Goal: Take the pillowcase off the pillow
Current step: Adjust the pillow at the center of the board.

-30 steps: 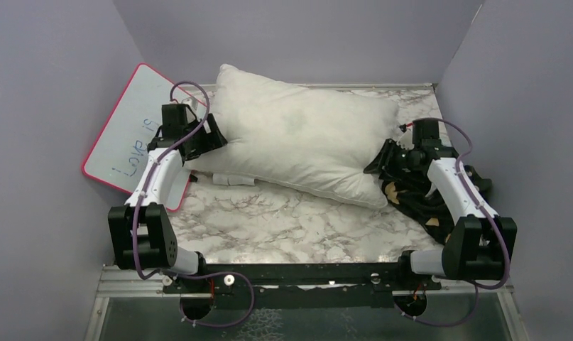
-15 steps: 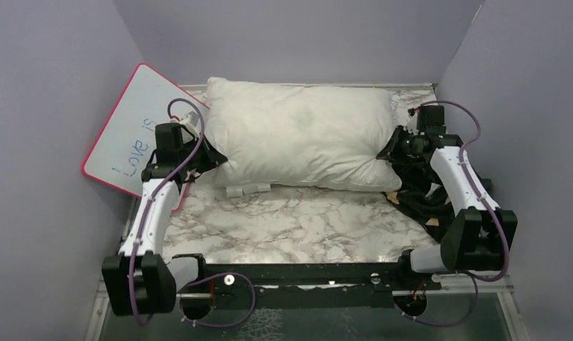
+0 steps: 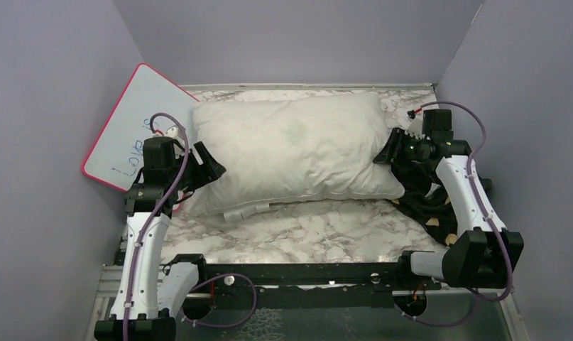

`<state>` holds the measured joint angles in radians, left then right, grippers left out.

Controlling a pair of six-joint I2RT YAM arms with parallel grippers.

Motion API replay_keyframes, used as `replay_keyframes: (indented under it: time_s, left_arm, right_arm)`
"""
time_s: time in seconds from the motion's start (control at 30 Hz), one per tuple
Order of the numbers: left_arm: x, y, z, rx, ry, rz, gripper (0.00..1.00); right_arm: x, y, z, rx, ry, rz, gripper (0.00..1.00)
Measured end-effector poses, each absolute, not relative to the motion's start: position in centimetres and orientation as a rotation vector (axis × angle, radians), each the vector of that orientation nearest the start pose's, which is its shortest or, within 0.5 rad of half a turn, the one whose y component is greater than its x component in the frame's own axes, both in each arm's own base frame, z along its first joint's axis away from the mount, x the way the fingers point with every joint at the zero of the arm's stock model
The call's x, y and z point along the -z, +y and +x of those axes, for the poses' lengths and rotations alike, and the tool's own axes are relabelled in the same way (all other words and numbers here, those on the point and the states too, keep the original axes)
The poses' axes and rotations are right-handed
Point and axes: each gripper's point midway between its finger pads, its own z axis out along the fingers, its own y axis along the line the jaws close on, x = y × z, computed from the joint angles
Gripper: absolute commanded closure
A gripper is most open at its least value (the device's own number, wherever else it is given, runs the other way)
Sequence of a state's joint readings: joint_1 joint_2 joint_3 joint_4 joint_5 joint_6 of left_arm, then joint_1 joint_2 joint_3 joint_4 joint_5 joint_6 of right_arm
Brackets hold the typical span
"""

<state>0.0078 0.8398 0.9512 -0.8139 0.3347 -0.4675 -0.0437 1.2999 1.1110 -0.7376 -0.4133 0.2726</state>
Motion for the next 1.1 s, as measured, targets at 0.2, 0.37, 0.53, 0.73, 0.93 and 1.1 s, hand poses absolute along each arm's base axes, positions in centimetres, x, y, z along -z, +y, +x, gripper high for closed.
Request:
replay_keyframes:
  time_s: [0.2,0.37,0.53,0.73,0.93,1.1]
  left_arm:
    - [-26.1,-5.0,25.6,0.462,2.171,-0.381,0.17]
    - [-27.5,-5.0,27.4,0.446,2.15,-0.324,0.17]
    - [-25.7,-6.3,28.5,0.525,2.23,-0.266,0.17]
    - [-25.1,-7.4,28.8,0.593,2.263,-0.213,0.14]
    - [-25.3,-7.6,28.8,0.608,2.254,-0.196,0.11]
    - [-25.7,-7.6,29.1,0.608,2.238,-0.181,0.01]
  right_arm:
    - [-21.4,6.3,29.4,-0.556,2.389,0.172,0.25]
    - [-26.3,5.7,31.3,-0.501,2.252,0.131,0.19]
    - [-22.3,5.6,33.8,-0.514,2.367,0.165,0.25]
    - [-14.9,8.5,31.4,-0.767,2.549,0.174,0.38]
    - [-20.4,9.6,27.1,-0.809,2.378,0.067,0.18]
    - [-25.0,7.6,28.2,-0.618,2.284,0.063,0.15]
